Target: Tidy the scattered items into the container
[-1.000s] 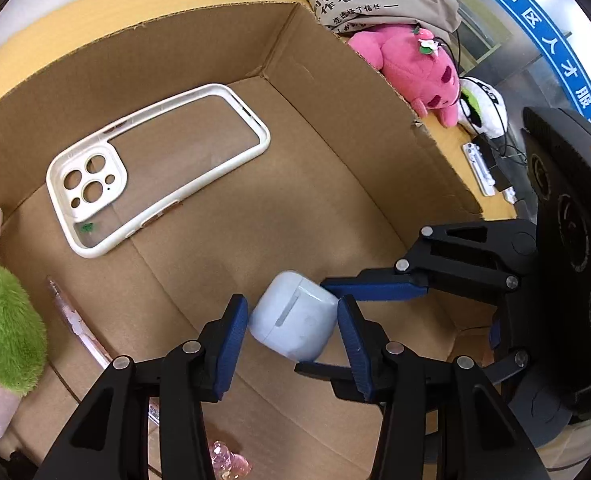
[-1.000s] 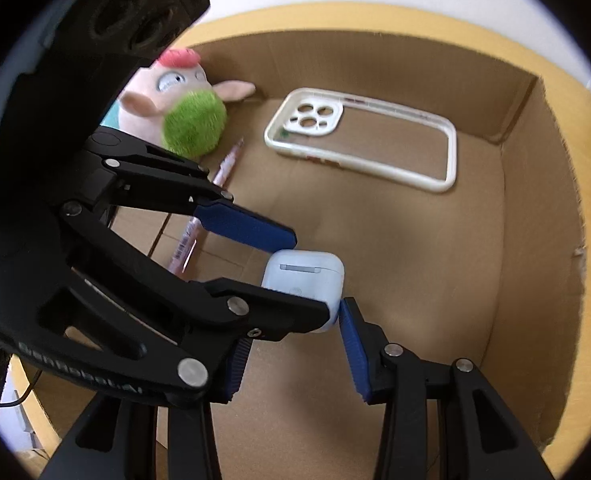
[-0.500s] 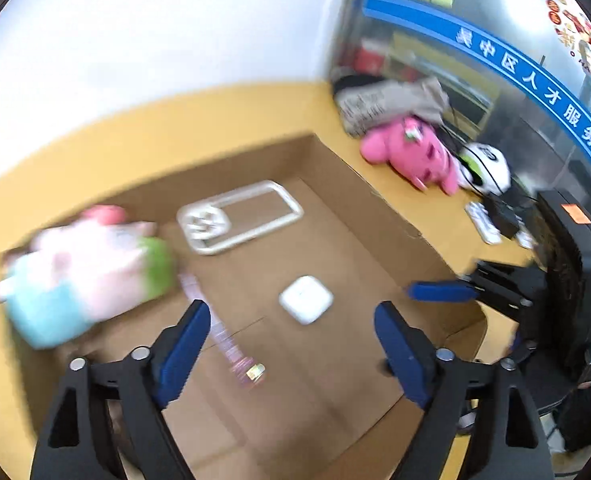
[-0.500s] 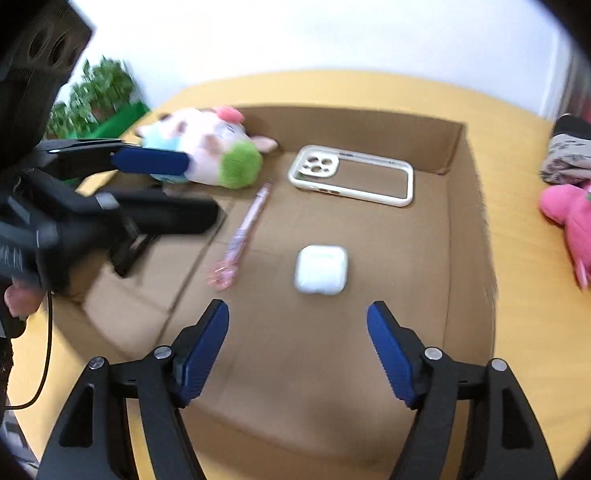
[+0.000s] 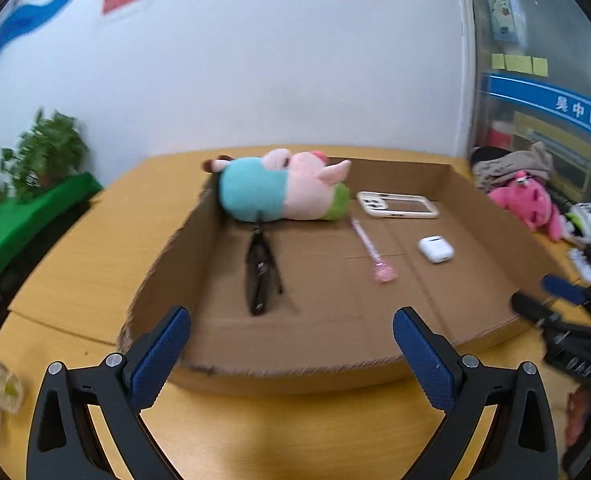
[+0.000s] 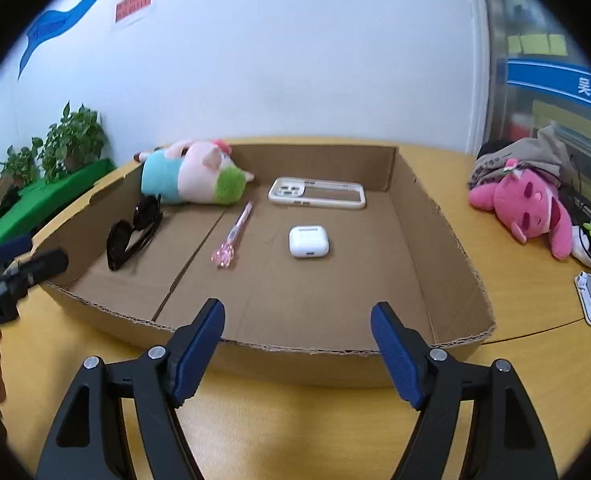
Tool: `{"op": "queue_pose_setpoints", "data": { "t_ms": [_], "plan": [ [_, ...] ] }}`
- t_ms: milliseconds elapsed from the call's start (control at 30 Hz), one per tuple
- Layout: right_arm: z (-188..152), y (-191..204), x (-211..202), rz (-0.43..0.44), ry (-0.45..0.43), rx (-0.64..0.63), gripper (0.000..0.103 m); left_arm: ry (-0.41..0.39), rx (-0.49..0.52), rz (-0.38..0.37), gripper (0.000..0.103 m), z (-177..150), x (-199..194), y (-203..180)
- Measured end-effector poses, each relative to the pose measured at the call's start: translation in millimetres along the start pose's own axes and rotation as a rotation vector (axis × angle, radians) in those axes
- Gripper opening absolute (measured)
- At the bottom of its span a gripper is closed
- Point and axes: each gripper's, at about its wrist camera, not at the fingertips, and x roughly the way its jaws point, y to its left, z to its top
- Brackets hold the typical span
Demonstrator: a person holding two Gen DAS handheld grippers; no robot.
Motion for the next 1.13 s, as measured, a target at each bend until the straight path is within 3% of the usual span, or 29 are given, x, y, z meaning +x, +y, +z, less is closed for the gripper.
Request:
{"op": "queue_pose_setpoints", "data": {
  "t_ms": [133, 300, 533, 1133],
  "plan": [
    [-7.7, -0.6, -5.4, 0.002, -0.054, -0.013, 0.079, -0.074, 0.008, 0.041, 0.103, -19.7, 0.8, -5.1],
    [-14.1, -1.3, -8.2, 0.008, -0.118, -0.027, 0.08, -0.129, 0.01, 0.056, 0.103, -21.7, 1.8, -9.7],
    [-12.0, -0.9, -4.4, 0.034, -0.116, -0.028, 0.088, -0.122, 0.02, 0.045, 0.103, -20.1, 4.6, -10.6],
    [-13.1, 1.0, -2.7, 0.025, -0.117, -0.024, 0.089, -0.119, 0.017, 0.044, 0.103, -20.8, 4.2, -13.8]
  ]
}}
